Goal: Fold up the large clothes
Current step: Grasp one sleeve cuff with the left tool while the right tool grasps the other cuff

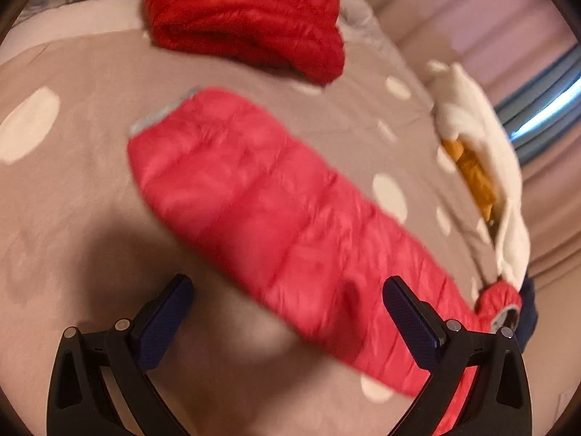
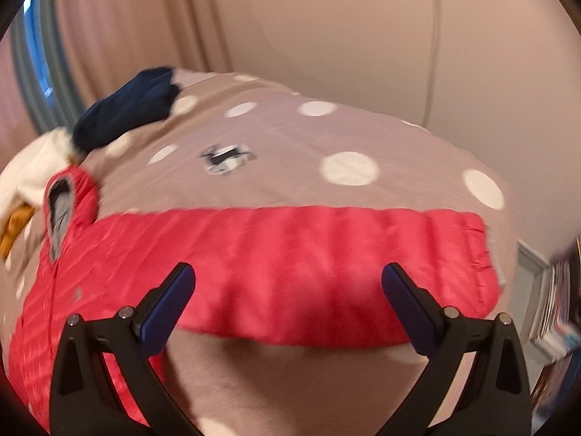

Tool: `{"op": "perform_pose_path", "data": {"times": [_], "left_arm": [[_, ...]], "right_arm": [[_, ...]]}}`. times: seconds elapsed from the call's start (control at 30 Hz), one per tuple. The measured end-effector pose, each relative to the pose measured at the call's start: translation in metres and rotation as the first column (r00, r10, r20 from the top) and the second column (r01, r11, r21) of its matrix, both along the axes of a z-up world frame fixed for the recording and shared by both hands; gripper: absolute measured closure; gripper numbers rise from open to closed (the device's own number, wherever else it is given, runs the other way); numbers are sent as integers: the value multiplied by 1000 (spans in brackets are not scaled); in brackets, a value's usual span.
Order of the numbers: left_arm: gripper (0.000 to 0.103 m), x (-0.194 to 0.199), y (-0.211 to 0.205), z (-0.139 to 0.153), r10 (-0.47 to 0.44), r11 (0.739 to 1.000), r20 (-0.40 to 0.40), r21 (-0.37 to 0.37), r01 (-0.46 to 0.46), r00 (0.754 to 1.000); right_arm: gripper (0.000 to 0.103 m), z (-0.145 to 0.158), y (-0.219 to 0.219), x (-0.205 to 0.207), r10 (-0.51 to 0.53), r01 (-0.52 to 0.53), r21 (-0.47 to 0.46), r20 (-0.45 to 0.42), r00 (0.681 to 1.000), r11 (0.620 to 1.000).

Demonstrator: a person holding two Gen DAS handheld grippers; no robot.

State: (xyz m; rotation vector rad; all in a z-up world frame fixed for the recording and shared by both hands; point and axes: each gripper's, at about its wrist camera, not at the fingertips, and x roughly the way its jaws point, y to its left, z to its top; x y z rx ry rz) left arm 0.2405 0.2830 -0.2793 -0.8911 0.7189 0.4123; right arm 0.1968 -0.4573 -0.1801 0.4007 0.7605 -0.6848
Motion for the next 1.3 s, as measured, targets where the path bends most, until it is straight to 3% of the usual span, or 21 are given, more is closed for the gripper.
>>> {"op": "perform_pose_path", "data": {"times": [0.1,0.17,0.27,0.33,0.43,0.7,0.83,1.0,1.1,1.23,1.3], "left_arm": [[0,8,11,-4,-27,998,101,-61,33,994],[2,11,16,-8,4,996,121,-88,7,993],[27,8,17,-8,57,998,111,-46,-52,992],[54,3,13,-12,118,992,92,23,-121,989],[66,0,14,-18,171,982,98,61,-178,980],[69,-4,23,-23,201,978,135,30,-207,970],[69,-4,22,-22,203,977,134,33,-209,970],[69,-1,20,-21,203,976,122,51,-211,971],[69,-2,20,-22,206,976,139,37,-212,969],[69,-4,22,-23,207,977,149,29,-213,967],[69,-3,22,-23,206,976,147,35,-213,967]], "right_arm": [[0,-1,-14,-7,-51,51,-11,-12,999,999],[0,-1,-21,-11,-79,79,-20,-21,997,997],[0,-5,-29,-13,-87,87,-6,-9,996,996],[0,-7,-33,-13,-90,90,12,-3,996,996],[0,-11,-39,-16,-95,95,42,9,995,995],[0,-29,-66,-47,-236,235,96,8,972,967],[0,-40,-69,-50,-244,240,122,23,970,963],[25,-51,-64,-39,-275,276,34,-25,961,961],[48,-56,-66,-39,-294,294,-7,-36,955,956],[81,-53,-73,-40,-273,272,30,14,962,962],[88,-45,-75,-39,-251,249,52,41,967,967]]}}
